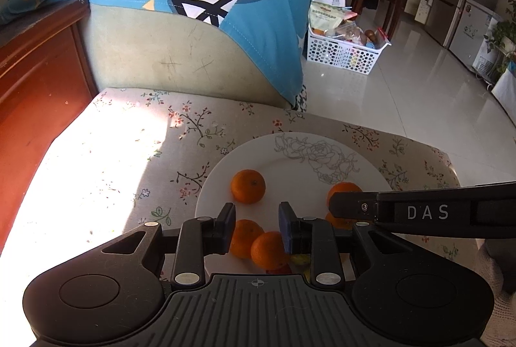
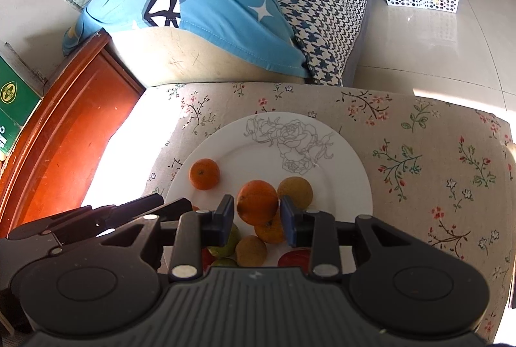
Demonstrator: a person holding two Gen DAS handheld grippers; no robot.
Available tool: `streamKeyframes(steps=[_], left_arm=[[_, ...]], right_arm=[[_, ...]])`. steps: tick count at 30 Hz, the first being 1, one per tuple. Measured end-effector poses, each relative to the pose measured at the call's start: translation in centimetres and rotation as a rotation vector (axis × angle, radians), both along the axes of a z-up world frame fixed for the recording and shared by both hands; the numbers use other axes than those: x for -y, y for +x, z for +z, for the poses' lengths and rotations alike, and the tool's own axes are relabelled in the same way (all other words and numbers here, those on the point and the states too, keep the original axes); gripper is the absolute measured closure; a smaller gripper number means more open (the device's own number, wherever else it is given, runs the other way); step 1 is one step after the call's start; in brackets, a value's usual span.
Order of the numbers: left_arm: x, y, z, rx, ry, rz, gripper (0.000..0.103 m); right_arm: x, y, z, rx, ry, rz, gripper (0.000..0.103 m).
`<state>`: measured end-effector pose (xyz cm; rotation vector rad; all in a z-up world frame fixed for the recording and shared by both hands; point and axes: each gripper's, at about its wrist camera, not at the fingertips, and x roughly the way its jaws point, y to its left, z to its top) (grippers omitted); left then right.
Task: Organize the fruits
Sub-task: 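Place the orange on the plate with the left tool while the right tool releases its orange there, then withdraw both open tools from the plate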
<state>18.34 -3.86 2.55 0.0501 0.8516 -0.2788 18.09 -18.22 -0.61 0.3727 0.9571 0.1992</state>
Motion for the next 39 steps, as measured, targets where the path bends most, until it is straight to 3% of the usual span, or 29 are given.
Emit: streamKeyframes(steps=[3,5,7,17,30,39], left_arm=[[0.2,-0.1,0.1,0.002,0.01,-0.001,0.074],[0.3,-0.2,0.3,0.001,0.018,0.006,0.053],[0.4,-0.4,0.6,0.014,0.031,0.019,0.044],[0.9,-1.3,1.4,-0.005,0.089,0.035,0.022],[0.1,-2.7,2.7,-0.073,0.142,0.102,0.021],[-0.7,-4.8,4.3,-0.07,0.174,0.117,0.016]], right_arm=[[0.0,-0.1,0.4,0.017,-0.004,-0.003,0.07],[0.0,-0.1,0.5,0.02,0.001,-0.006,0.07],[0.0,-0.1,0.7,0.019,0.004,-0.008,0.069],[-0.3,-0.7,1.4,0.028,-0.046,-0.008,0.054],[-1.1,-2.2,3.3,0.038,-0.121,-0.014,0.046],[-1.5,-4.2,4.7,0.037,-0.161,-0.037,0.037]])
